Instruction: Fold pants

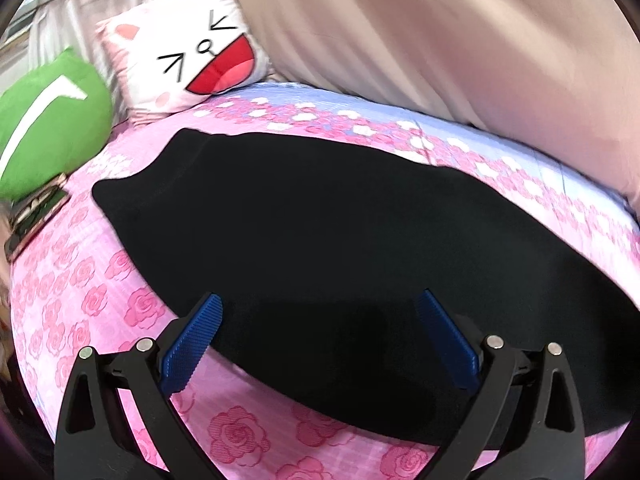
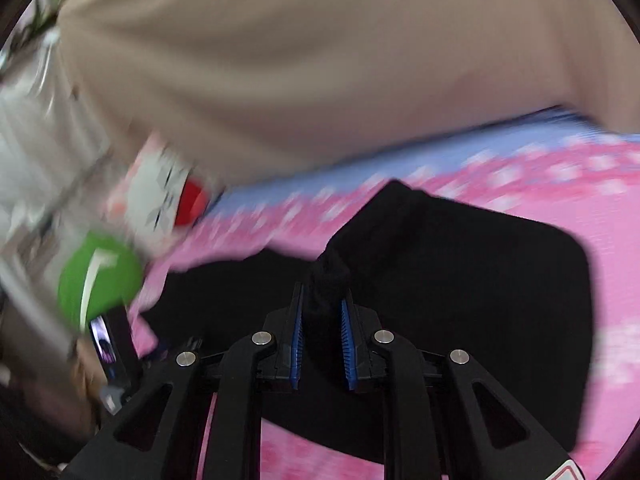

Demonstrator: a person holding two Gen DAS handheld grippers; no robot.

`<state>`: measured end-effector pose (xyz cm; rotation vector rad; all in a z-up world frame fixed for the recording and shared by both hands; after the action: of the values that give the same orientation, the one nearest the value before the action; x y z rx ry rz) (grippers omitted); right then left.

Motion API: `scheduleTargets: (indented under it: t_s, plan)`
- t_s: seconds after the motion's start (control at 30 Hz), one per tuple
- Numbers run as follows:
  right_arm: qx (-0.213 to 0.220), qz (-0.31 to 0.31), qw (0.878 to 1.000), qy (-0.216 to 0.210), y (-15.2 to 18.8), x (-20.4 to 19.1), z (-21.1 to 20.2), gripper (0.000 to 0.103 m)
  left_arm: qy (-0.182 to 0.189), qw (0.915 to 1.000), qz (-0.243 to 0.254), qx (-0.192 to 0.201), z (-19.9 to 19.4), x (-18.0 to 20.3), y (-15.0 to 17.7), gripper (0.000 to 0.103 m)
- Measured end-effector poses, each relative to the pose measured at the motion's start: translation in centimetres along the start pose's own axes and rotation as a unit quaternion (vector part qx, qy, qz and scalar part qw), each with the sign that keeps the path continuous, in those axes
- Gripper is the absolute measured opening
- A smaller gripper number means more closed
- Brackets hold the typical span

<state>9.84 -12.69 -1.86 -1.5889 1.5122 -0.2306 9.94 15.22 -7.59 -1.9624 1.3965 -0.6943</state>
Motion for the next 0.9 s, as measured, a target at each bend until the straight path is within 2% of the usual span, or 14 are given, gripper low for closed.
scheduleTargets:
  t_s: [0.07, 0.1, 0.13, 0.17, 0.23, 0.27, 0.33, 0.4, 0.53, 0.6, 0.67, 0.77, 0.9]
  plan:
    - [-0.075, -0.032, 0.997, 0.000, 2.8, -2.8, 6.6, 0.017, 0.004, 0.9999, -0.012, 0.002, -0.1, -0.5, 0.0, 0.097]
    - [-0.106, -0.045, 0.993, 0.013, 4.3, -3.3, 9.1, 0.018, 0.005, 0.9999, -0.016, 0.002, -0.1, -0.7, 0.0, 0.097]
    - [-0.101, -0.058, 0.993, 0.030, 5.2, -3.6, 10.0, 0.021, 0.010, 0.9998, -0.018, 0.001, -0.1, -0.8, 0.0, 0.097]
    - [-0.076, -0.079, 0.993, 0.034, 5.4, -4.3, 9.7, 0.026, 0.013, 0.9997, -0.018, 0.001, -0.1, -0.8, 0.0, 0.097]
    - [-0.089, -0.070, 0.993, 0.031, 4.9, -4.4, 9.3, 0.034, 0.019, 0.9997, -0.013, -0.001, -0.1, -0.5, 0.0, 0.097]
    - [-0.098, -0.059, 0.993, 0.017, 4.7, -4.3, 8.7, 0.043, 0.021, 0.9997, -0.008, -0.003, 0.0, -0.3, 0.1, 0.097]
    - [-0.093, -0.055, 0.994, 0.012, 4.4, -4.2, 7.1, 0.046, 0.023, 0.9997, 0.001, -0.006, 0.1, 0.1, 0.1, 0.097]
    - [-0.071, -0.064, 0.995, 0.027, 4.8, -3.4, 4.2, 0.049, 0.027, 0.9996, 0.003, -0.006, 0.1, 0.2, 0.1, 0.097]
    - [-0.026, -0.027, 0.996, 0.087, 4.7, 0.8, -1.9, 0.050, 0.040, 0.9992, -0.005, -0.009, 0.1, 0.0, 0.2, 0.097]
    - [-0.005, 0.015, 0.992, 0.125, 5.4, 4.6, -5.3, 0.056, 0.056, 0.9984, 0.000, -0.012, 0.0, 0.3, 0.3, 0.097]
    - [-0.005, 0.070, 0.987, 0.145, 6.5, 8.4, -7.5, 0.056, 0.094, 0.9941, 0.023, -0.051, 0.1, 1.7, 0.7, 0.097]
    - [-0.004, 0.153, 0.981, 0.120, 8.1, 12.6, -8.9, 0.057, 0.157, 0.9824, 0.018, -0.100, 0.0, 4.1, 1.1, 0.097]
    - [-0.007, 0.189, 0.979, 0.076, 8.3, 14.2, -7.3, 0.057, 0.188, 0.9746, 0.032, -0.117, 0.0, 7.8, 1.1, 0.097]
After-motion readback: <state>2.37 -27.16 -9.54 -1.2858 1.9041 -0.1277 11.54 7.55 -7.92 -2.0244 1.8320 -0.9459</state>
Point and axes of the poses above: each gripper's, at about its wrist camera, not at the fingertips, and z roughly the way its jaws point, x to its right, y to its underside, the point moved 4 cm from there along z, roughly the way its jaws point, and after that the axes turned 2 degrees about y, right-handed, at the moved point
